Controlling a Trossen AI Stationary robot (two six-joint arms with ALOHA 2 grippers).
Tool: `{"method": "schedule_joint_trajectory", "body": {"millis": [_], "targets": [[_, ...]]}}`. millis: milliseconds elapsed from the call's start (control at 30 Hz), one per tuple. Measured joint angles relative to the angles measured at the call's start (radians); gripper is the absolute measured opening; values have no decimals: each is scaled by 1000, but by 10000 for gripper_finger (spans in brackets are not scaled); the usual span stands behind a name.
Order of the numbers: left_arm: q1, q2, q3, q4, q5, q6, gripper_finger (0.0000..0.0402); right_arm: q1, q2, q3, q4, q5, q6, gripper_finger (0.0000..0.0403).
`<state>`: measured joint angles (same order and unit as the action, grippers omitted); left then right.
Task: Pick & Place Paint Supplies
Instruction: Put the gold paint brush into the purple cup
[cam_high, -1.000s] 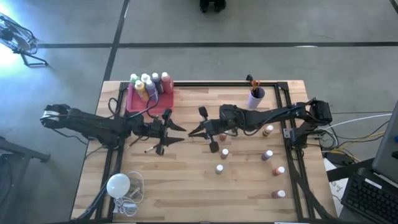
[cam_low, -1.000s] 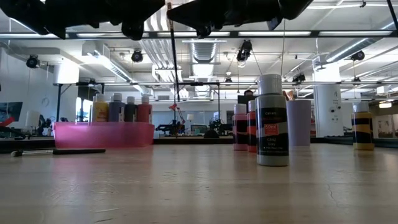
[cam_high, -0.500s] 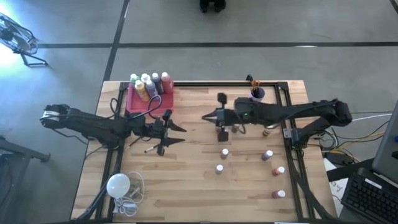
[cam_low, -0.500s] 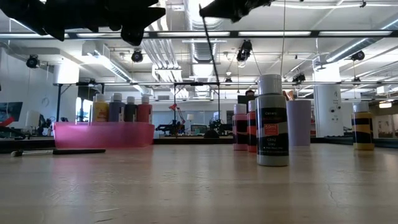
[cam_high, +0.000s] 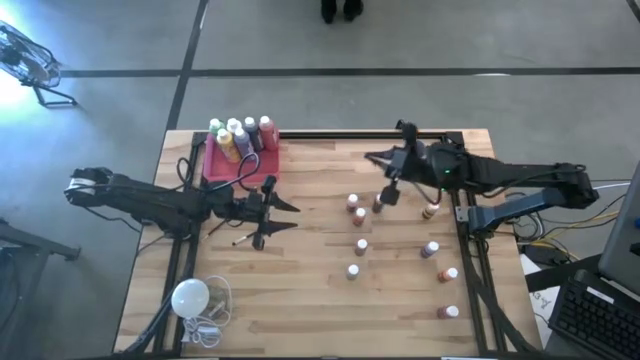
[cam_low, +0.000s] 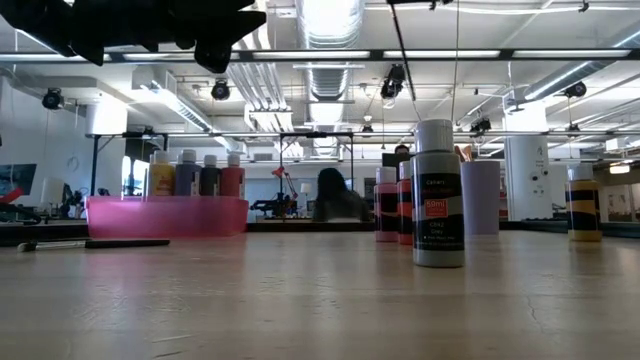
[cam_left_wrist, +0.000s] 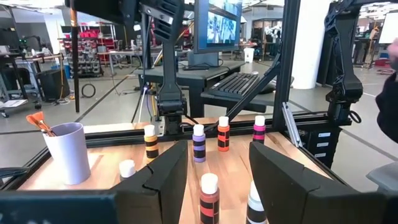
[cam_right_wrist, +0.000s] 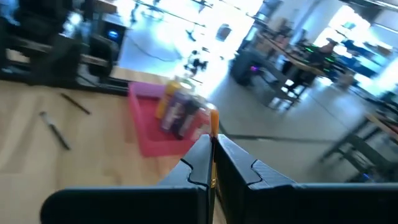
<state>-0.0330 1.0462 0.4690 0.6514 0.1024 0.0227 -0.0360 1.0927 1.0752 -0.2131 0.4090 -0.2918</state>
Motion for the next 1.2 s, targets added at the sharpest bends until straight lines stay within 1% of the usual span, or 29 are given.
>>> {"method": "schedule_joint_trajectory", "body": {"millis": [167,300,467,533,700,900,1033,1200], "targets": [[-1,0,0,0,-28,0,177,-44,-64,0,-72,65,12,11],[-1,0,0,0,-50,0,177,-122,-106,-15,-98,66,27,10],[-1,0,0,-1,-51,0,177,-254,-151,-79,-97,56,37,11],[-1,0,0,-1,-51,0,177,-315,-167,-111,-91,14,53,11],[0,0,0,-1,-52,0,177,-472,-192,-194,-24,-152,74,10],[0,0,0,-1,-52,0,177,-616,-208,-282,48,-271,102,12],[0,0,0,-3,-62,5,177,-671,-209,-313,48,-291,116,11],[0,0,0,-4,-75,5,177,-707,-209,-350,58,-309,122,10]]}}
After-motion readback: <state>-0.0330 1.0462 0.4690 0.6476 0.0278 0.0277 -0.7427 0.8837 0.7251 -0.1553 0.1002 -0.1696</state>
